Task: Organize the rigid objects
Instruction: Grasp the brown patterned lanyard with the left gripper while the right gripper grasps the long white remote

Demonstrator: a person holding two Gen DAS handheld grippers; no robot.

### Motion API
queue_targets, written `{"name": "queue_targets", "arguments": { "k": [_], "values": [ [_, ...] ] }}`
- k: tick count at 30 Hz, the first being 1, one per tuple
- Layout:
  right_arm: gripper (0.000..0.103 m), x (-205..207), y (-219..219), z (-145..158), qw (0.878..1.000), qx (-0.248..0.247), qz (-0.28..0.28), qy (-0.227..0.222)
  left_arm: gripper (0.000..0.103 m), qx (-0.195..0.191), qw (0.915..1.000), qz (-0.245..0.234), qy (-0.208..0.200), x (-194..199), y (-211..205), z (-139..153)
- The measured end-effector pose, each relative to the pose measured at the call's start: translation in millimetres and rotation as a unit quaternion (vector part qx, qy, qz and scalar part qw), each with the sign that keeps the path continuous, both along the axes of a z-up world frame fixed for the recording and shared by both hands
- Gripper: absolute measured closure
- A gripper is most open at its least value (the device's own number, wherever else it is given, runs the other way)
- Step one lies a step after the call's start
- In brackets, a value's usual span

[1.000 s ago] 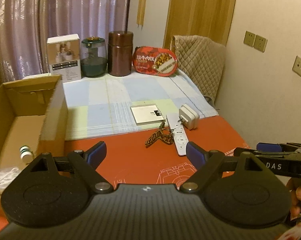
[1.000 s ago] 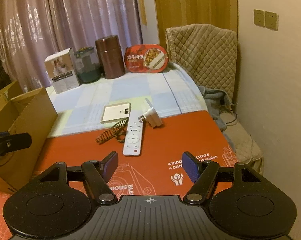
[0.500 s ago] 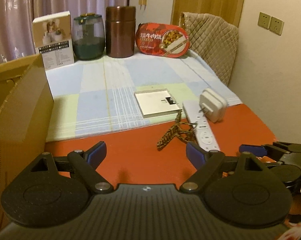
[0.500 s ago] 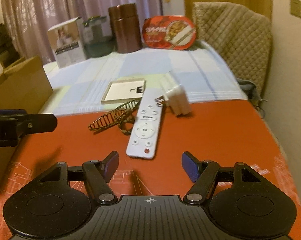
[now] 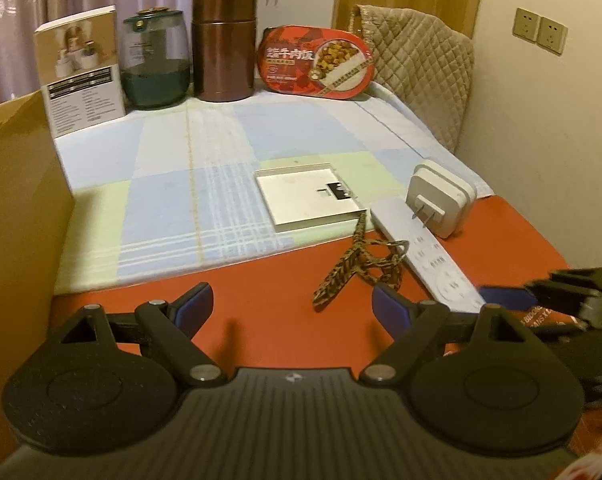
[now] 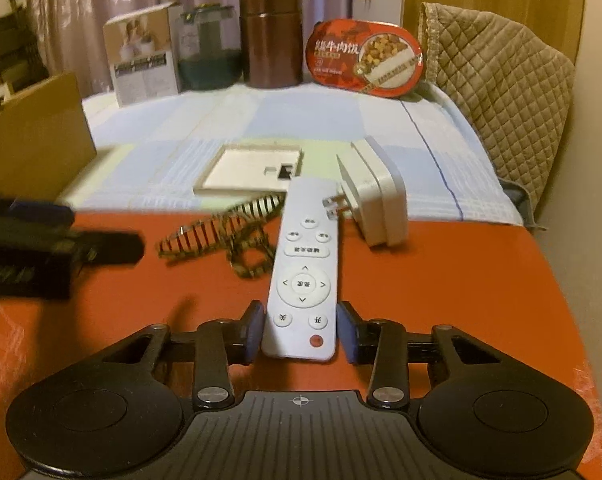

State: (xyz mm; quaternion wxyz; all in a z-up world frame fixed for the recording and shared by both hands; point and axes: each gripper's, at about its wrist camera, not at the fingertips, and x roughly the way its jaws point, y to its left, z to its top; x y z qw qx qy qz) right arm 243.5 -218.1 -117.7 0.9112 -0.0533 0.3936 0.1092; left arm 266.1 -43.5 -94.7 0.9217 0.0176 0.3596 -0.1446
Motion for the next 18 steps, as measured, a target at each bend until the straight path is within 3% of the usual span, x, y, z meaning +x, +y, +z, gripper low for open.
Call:
{"name": "queue_targets", "arguments": {
  "k": [4, 8, 14, 16, 18],
  "values": [
    [0.067, -15.5, -16.3, 3.5, 1.0, -0.01, 0.003, 0.028, 0.019, 0.003, 0.9996, -0.026, -0.008, 6.1, -10.8, -3.9],
    [0.066, -18.8, -24.2, 2.4, 1.0, -0.015, 0.004, 0.016, 0.022, 0.008, 0.9983, -0.056, -0.011, 18.2, -26.9, -10.9],
    [0.058, -15.8, -27.2, 0.6, 1.0, -0.005, -0.004, 0.005, 0.042, 0.021, 0.9953, -0.093, -0.019, 34.1, -48.9, -18.9],
    [0.056, -15.8, -27.1, 0.6, 1.0, -0.003, -0.005, 0.002, 0.056, 0.019, 0.9944, -0.103, -0.015, 38.5, -54.9, -21.9],
    [0.055, -13.7, -26.4, 0.6, 1.0, -0.002, -0.004, 0.0, 0.064, 0.017, 0.994, -0.108, -0.007, 39.9, -57.2, -24.4]
  ]
}}
